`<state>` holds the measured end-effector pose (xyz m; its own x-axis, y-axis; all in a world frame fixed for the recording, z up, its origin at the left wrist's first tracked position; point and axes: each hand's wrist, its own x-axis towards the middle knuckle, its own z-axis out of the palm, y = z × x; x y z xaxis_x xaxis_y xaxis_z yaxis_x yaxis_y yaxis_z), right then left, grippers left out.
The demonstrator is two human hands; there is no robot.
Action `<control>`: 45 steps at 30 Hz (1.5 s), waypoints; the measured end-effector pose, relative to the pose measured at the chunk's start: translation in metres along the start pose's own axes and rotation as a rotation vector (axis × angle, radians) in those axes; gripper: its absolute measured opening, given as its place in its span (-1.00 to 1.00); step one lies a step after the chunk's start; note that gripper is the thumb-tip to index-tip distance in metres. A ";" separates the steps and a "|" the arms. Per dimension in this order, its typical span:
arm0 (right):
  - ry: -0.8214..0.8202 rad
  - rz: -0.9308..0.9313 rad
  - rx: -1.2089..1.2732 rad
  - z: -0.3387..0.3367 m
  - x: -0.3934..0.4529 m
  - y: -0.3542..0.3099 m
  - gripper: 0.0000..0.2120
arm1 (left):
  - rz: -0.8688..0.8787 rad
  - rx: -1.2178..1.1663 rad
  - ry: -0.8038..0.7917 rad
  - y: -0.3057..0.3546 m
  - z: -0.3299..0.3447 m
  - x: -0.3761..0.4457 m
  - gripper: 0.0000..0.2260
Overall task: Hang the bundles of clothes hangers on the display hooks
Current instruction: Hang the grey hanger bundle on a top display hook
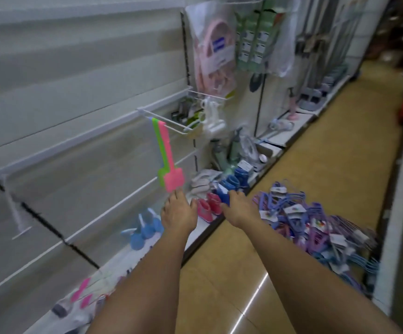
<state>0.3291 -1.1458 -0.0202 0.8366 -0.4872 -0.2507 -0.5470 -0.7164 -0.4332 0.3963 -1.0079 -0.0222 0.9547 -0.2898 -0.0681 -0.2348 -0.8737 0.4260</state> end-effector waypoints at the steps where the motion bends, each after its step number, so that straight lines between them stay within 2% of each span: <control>1: 0.007 0.035 0.001 -0.006 0.002 0.022 -0.52 | 0.027 0.002 -0.024 0.017 0.013 0.000 -0.51; 9: 0.029 0.286 0.068 -0.033 -0.004 0.171 -0.50 | 0.214 -0.023 -0.193 0.139 0.106 -0.010 -0.54; 19: 0.070 0.562 0.129 -0.064 -0.015 0.303 -0.48 | 0.460 0.050 -0.413 0.253 0.201 -0.011 -0.56; 27: 0.152 0.741 0.201 -0.097 0.019 0.373 -0.50 | 0.612 0.068 -0.524 0.336 0.254 0.032 -0.54; 34: 0.186 0.908 0.275 -0.104 0.056 0.423 -0.49 | 0.685 0.141 -0.599 0.378 0.299 0.074 -0.54; 45: 0.135 0.980 0.253 -0.118 0.115 0.519 -0.54 | 0.717 0.234 -0.676 0.450 0.383 0.099 -0.55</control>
<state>0.1375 -1.6328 -0.1716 0.0052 -0.8660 -0.5001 -0.9534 0.1466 -0.2638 0.3151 -1.5795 -0.1828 0.2883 -0.8732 -0.3929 -0.8112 -0.4408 0.3843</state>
